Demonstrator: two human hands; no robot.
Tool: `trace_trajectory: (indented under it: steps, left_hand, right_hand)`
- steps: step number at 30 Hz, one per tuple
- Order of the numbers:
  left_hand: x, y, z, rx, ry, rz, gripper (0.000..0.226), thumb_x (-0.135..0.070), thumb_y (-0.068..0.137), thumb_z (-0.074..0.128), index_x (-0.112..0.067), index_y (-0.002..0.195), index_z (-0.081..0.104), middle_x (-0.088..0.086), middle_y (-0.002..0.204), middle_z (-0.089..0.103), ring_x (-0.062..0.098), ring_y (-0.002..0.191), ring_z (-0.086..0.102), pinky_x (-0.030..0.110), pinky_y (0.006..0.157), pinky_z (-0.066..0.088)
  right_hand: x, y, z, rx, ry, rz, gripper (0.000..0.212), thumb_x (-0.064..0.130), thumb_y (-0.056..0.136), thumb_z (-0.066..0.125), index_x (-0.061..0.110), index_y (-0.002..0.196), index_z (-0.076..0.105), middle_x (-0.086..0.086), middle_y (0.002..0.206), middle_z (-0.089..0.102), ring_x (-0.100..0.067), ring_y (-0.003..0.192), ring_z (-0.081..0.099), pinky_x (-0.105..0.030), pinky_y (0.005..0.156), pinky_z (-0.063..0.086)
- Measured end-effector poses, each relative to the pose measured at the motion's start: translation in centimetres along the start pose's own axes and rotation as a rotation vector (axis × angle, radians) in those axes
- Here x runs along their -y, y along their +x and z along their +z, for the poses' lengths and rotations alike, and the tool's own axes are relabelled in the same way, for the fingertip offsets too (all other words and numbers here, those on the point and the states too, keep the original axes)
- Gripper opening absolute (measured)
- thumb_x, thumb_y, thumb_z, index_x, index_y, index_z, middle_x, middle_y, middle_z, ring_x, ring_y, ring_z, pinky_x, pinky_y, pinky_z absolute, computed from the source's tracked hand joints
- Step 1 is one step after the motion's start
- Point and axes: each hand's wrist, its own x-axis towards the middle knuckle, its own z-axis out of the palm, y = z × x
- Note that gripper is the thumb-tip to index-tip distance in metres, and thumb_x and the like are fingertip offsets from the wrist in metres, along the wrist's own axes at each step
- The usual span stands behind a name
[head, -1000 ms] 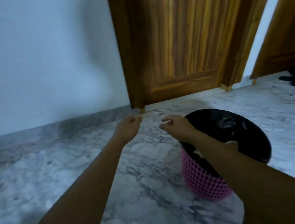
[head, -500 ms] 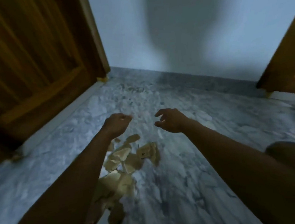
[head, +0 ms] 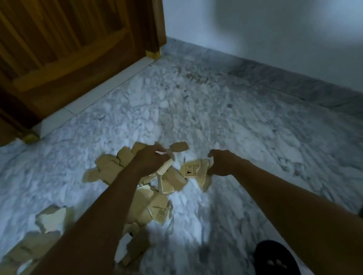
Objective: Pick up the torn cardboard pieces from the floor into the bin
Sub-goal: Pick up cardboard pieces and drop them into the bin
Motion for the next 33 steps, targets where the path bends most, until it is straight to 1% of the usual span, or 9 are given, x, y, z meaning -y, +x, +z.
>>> trace_trajectory:
  steps: [3,10,14,18,21,23,28,30,33]
  left_hand:
    - [0.1,2.5,3.4,0.016,0.012,-0.028,0.044,-0.043,0.087,0.068,-0.021,0.125,0.063,0.005,0.126,0.065,0.021,0.113,0.061,0.032,0.092,0.048]
    - [0.4,7.4,12.5,0.008,0.084,-0.085,0.051,-0.034,0.080,0.077,-0.021,0.126,0.060,0.003,0.121,0.065,0.018,0.107,0.062,0.021,0.082,0.041]
    - [1.2,8.8,15.8,-0.007,0.119,-0.138,0.058,-0.025,0.075,0.082,-0.013,0.127,0.059,0.001,0.116,0.063,0.016,0.104,0.060,0.016,0.075,0.038]
    - [2.3,10.8,17.3,-0.001,0.345,-0.106,0.077,-0.057,0.067,0.070,-0.019,0.132,0.053,0.007,0.125,0.057,0.030,0.110,0.059,0.039,0.087,0.050]
    - [2.5,12.2,18.3,0.018,0.586,-0.058,0.082,-0.049,0.079,0.067,-0.027,0.148,0.029,0.003,0.154,0.030,0.034,0.135,0.038,0.049,0.109,0.034]
    - [2.5,12.8,18.5,0.023,0.636,-0.034,0.085,-0.046,0.082,0.068,-0.030,0.152,0.022,-0.001,0.158,0.024,0.033,0.141,0.028,0.050,0.112,0.029]
    - [2.6,13.3,18.1,-0.010,0.741,0.056,0.084,-0.051,0.069,0.077,-0.021,0.136,0.036,0.008,0.133,0.045,0.033,0.123,0.046,0.049,0.094,0.044]
    - [2.8,13.5,18.0,-0.008,0.661,0.058,0.078,-0.046,0.070,0.079,-0.015,0.127,0.037,0.010,0.123,0.050,0.031,0.113,0.053,0.047,0.086,0.048]
    - [2.9,13.5,17.3,-0.055,0.370,0.029,0.051,-0.029,0.088,0.066,-0.006,0.125,0.039,0.016,0.120,0.054,0.034,0.109,0.057,0.041,0.083,0.046]
  right_hand:
    - [-2.3,2.8,1.2,0.015,0.002,0.020,0.075,0.038,0.081,0.075,0.017,0.143,0.040,-0.013,0.136,0.053,-0.029,0.119,0.057,-0.039,0.097,0.050]
    - [-5.4,9.3,4.9,0.086,0.041,-0.067,0.062,0.035,0.083,0.068,0.024,0.140,0.046,-0.006,0.129,0.061,-0.027,0.115,0.061,-0.039,0.095,0.052]
    - [-5.7,11.6,6.9,0.049,0.158,-0.012,0.078,0.040,0.072,0.076,0.018,0.136,0.038,-0.007,0.122,0.059,-0.029,0.109,0.062,-0.038,0.086,0.053]
    - [-6.3,13.2,8.6,-0.011,0.196,0.011,0.099,0.047,0.073,0.080,0.017,0.146,0.021,-0.011,0.135,0.041,-0.034,0.122,0.047,-0.043,0.089,0.047]
    - [-6.8,13.9,10.1,-0.079,0.123,-0.028,0.105,0.051,0.068,0.083,0.016,0.145,0.020,-0.012,0.137,0.036,-0.033,0.120,0.045,-0.041,0.084,0.047]
    - [-7.0,14.1,10.5,-0.134,0.080,-0.043,0.103,0.051,0.067,0.084,0.015,0.142,0.023,-0.012,0.135,0.037,-0.033,0.118,0.047,-0.039,0.081,0.048]
    - [-6.6,14.2,10.7,-0.087,0.149,0.041,0.096,0.035,0.067,0.087,0.008,0.136,0.025,-0.014,0.132,0.038,-0.034,0.119,0.048,-0.039,0.089,0.049]
    - [-5.7,14.5,11.0,-0.065,0.202,0.100,0.095,0.032,0.070,0.085,0.011,0.138,0.022,-0.014,0.133,0.037,-0.035,0.120,0.048,-0.040,0.091,0.047]
    - [-4.2,14.6,11.2,-0.105,0.297,0.222,0.090,0.046,0.073,0.080,0.014,0.137,0.025,-0.014,0.132,0.038,-0.036,0.119,0.048,-0.038,0.087,0.046]
